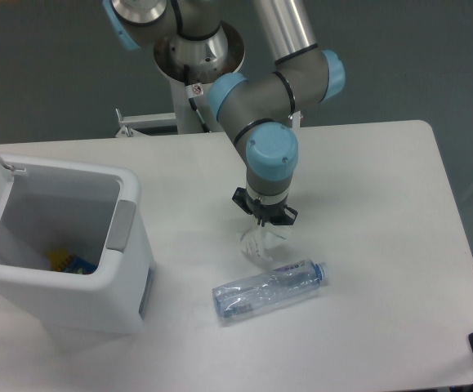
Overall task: Place the trash in the trash can
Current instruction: 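Close the gripper on the white tissue and lift it, then carry the tissue over the white bin and open the gripper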
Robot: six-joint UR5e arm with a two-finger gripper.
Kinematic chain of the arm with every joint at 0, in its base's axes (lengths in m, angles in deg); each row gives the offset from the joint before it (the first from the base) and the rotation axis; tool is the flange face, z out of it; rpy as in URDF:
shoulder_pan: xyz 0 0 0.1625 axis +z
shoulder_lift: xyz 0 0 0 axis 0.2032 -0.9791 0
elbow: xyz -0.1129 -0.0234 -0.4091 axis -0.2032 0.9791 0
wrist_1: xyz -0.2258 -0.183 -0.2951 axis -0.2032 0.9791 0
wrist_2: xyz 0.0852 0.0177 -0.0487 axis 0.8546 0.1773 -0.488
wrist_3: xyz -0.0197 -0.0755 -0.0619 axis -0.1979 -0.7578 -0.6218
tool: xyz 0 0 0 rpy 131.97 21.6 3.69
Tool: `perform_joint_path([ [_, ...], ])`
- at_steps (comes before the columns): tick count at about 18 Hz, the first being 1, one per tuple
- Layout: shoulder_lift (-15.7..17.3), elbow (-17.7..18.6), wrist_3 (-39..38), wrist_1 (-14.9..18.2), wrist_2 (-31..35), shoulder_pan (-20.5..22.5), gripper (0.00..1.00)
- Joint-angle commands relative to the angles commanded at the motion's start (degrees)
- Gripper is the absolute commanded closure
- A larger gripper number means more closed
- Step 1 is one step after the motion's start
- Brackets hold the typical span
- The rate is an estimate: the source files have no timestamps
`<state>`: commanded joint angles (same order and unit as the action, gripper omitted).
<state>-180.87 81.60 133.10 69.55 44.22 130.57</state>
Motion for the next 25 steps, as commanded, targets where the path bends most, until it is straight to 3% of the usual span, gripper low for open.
perform_joint_path([
  [5, 5.2, -1.3, -0.6, 1.9, -5.0, -0.4, 1.0],
  [9, 8.4, -4.8, -1.8, 4.6, -8.8, -0.5, 1.0],
  [16, 10.5, -9.4, -5.6, 4.4, -16.1, -0.9, 1.0],
  [20, 12.5, -15.5, -11.7, 4.2, -23.4, -1.1, 1.0],
  [25, 15.5, -15.9, -13.2, 4.0, -25.2, -3.4, 1.0],
])
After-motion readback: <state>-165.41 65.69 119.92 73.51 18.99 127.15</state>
